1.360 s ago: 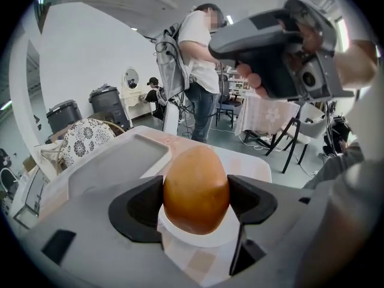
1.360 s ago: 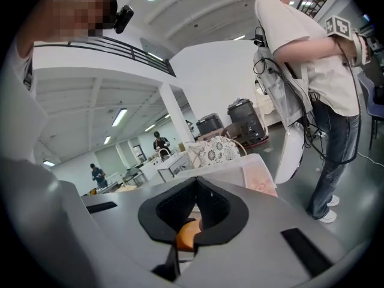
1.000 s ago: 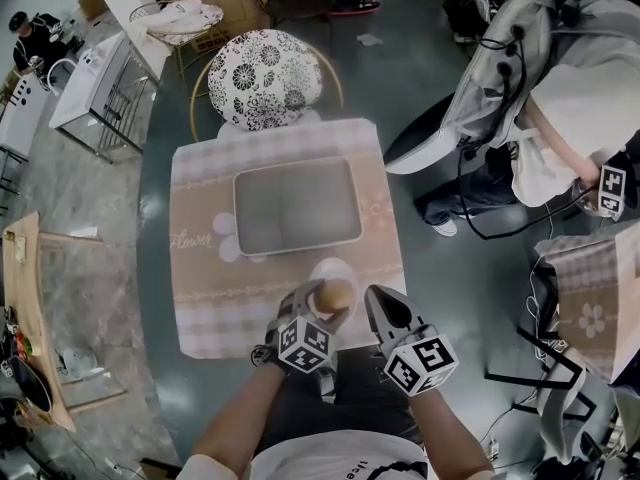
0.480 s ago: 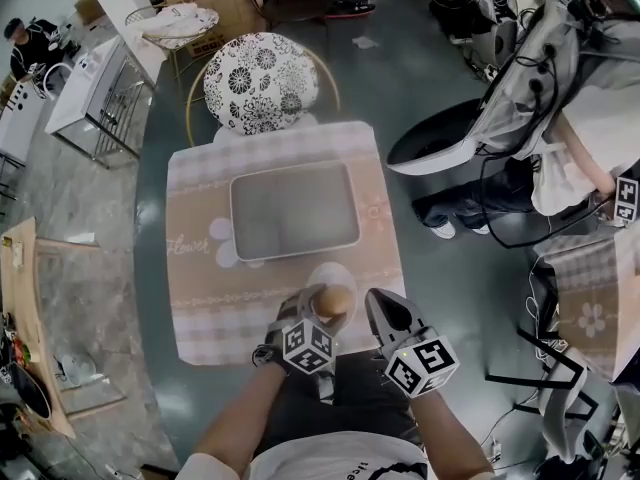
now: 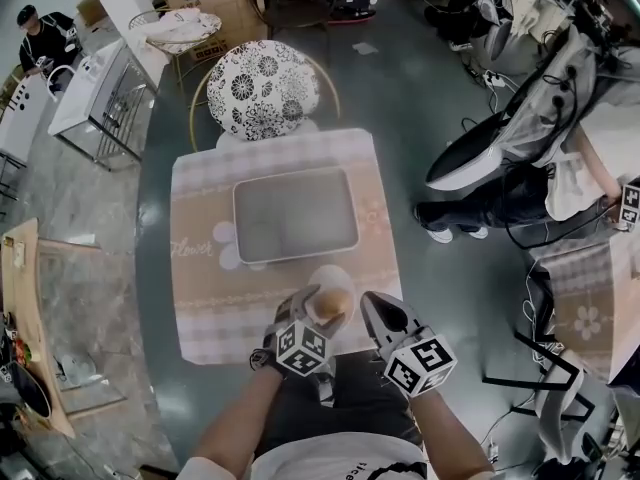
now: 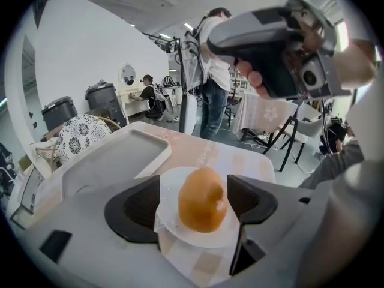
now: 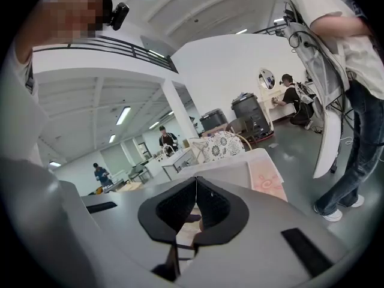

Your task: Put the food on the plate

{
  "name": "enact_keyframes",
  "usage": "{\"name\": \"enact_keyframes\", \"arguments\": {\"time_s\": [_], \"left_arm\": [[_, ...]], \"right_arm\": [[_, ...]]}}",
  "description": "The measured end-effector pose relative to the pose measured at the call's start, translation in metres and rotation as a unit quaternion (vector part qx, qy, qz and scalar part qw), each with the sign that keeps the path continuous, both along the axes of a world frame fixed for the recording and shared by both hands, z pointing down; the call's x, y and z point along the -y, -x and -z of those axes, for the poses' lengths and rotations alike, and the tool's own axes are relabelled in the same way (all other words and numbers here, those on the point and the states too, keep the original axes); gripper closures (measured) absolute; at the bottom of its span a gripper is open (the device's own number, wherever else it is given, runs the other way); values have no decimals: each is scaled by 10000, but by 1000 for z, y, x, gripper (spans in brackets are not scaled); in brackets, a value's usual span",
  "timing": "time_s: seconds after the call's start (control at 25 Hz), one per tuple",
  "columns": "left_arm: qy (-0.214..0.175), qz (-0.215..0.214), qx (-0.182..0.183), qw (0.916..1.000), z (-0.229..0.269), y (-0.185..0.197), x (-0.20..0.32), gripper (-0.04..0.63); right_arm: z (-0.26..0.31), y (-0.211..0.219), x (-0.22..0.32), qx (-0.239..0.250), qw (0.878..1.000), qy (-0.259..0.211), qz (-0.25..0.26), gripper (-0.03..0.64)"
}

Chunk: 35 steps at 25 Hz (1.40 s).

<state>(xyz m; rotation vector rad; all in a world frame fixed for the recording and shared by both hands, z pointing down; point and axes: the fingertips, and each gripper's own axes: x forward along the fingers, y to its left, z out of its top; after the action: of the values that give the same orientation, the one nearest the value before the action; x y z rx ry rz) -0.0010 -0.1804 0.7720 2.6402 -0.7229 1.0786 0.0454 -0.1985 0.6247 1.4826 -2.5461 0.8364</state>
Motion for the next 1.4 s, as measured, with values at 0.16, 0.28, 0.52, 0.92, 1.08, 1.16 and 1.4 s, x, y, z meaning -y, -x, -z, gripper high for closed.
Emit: {"name": "enact_keyframes", "arguments": {"time_s": [0.16, 0.28, 0.52, 0.92, 1.08, 1.16, 1.4], "left_arm": [[-73, 274, -281, 9992, 44, 2, 2, 259], [-53, 479, -635, 9968, 76, 2, 0, 262], [-182, 906, -1304, 9871, 146, 4, 1, 429], [-445, 1435, -2037, 9674, 241, 16, 7, 589], [-374, 1591, -2325, 9588, 266, 16, 1, 591], [-418, 1611, -2417, 9560, 279, 16, -3, 591], [-648, 1581, -2564, 9514, 314, 18, -10, 591]], "right_arm": [[18, 5, -1, 5, 10000, 45, 71, 601], [30, 9, -3, -39, 9999, 56, 149, 601], [64, 7, -6, -138, 9998, -30, 164, 601], [111, 12, -1, -227, 9988, -360, 224, 601], [126, 21, -4, -254, 9980, -462, 337, 601], [131, 26, -6, -274, 9976, -502, 389, 601], [152, 33, -11, -406, 9962, -675, 384, 601]]}}
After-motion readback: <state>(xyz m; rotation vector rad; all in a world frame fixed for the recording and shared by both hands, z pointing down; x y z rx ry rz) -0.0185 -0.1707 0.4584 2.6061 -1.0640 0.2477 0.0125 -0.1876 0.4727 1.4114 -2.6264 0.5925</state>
